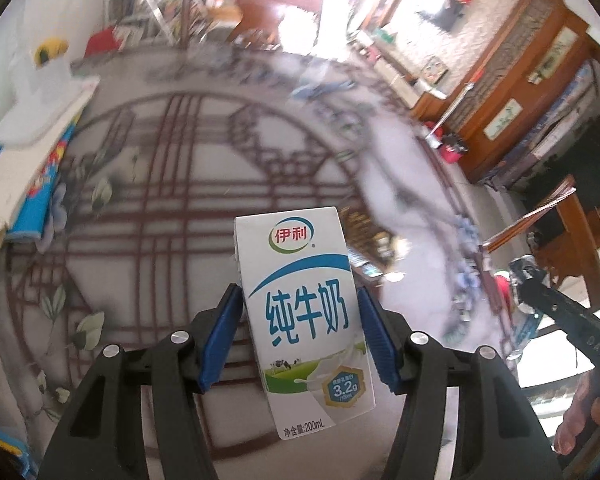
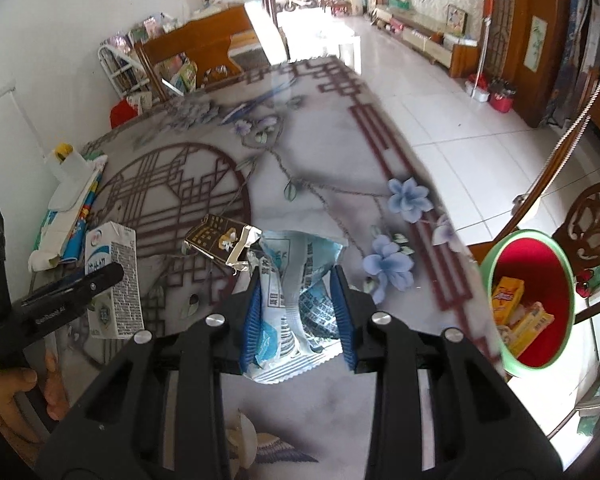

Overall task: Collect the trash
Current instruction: 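Grasp the blue-white snack wrapper with right tool while left tool holds the carton, then carry the milk carton and blue-white wrapper over the red bin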

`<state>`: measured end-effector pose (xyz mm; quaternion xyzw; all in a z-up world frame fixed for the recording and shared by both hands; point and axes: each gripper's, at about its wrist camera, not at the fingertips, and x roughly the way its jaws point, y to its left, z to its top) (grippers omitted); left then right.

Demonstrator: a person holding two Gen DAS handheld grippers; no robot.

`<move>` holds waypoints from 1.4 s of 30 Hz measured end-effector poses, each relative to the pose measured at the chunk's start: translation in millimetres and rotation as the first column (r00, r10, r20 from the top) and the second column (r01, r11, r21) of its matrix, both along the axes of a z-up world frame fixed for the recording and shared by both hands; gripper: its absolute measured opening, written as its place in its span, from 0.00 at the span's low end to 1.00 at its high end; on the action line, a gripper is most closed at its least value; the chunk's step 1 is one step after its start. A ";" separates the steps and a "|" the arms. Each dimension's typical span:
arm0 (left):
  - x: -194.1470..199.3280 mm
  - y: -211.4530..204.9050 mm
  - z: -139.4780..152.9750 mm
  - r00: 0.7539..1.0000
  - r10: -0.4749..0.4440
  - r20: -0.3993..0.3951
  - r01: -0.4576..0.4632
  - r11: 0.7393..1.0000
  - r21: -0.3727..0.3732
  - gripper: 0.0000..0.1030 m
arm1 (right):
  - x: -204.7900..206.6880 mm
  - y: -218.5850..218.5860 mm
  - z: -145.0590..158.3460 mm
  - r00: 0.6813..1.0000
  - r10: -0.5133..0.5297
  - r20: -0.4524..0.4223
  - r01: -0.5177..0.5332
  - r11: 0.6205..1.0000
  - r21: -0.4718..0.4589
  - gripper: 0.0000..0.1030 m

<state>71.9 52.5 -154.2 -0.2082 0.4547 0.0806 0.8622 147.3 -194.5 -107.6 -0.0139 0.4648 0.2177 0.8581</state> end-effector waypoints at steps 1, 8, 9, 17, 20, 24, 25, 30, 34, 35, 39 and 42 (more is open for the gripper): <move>-0.6 -4.9 6.8 1.000 -0.014 0.018 0.014 1.000 0.011 0.55 | -2.0 -2.4 2.2 1.000 -0.004 0.006 0.004 1.000 0.001 0.32; -4.6 -33.6 40.7 0.991 -0.090 0.101 0.084 0.995 0.062 0.55 | -20.1 -29.5 14.6 0.997 -0.063 0.047 0.062 0.998 0.018 0.32; -4.1 -37.1 44.2 0.989 -0.098 0.110 0.091 0.994 0.066 0.55 | -21.7 -34.5 16.6 0.996 -0.077 0.054 0.076 0.997 0.022 0.32; 3.4 -70.4 67.1 0.972 -0.171 0.161 0.160 0.984 0.078 0.55 | -26.3 -69.7 28.4 0.983 -0.166 0.075 0.163 0.986 0.044 0.32; 5.7 -81.6 70.0 0.966 -0.195 0.169 0.184 0.980 0.082 0.55 | -29.3 -81.6 30.0 0.978 -0.193 0.081 0.190 0.980 0.052 0.32; 8.4 -95.7 72.2 0.960 -0.221 0.171 0.210 0.974 0.084 0.55 | -31.7 -95.0 28.0 0.973 -0.219 0.074 0.215 0.975 0.055 0.32; 9.3 -97.7 71.8 0.959 -0.226 0.171 0.214 0.973 0.084 0.55 | -32.1 -98.9 27.4 0.972 -0.223 0.071 0.220 0.974 0.056 0.32; 12.1 -112.7 68.6 0.957 -0.243 0.160 0.233 0.969 0.081 0.55 | -33.2 -114.6 24.3 0.968 -0.244 0.064 0.240 0.969 0.055 0.32; 14.0 -123.1 67.9 0.954 -0.253 0.160 0.243 0.967 0.082 0.55 | -33.0 -126.0 23.6 0.965 -0.257 0.059 0.254 0.966 0.053 0.32; 14.9 -126.4 68.0 0.953 -0.256 0.161 0.246 0.966 0.079 0.55 | -32.8 -127.8 23.9 0.964 -0.258 0.060 0.255 0.966 0.051 0.32; 20.1 -136.9 67.2 0.950 -0.265 0.163 0.257 0.964 0.072 0.55 | -31.1 -137.5 27.5 0.963 -0.262 0.069 0.260 0.965 0.045 0.32; 24.9 -147.0 67.6 0.947 -0.274 0.167 0.266 0.962 0.068 0.55 | -29.3 -147.4 31.5 0.959 -0.271 0.080 0.268 0.962 0.046 0.32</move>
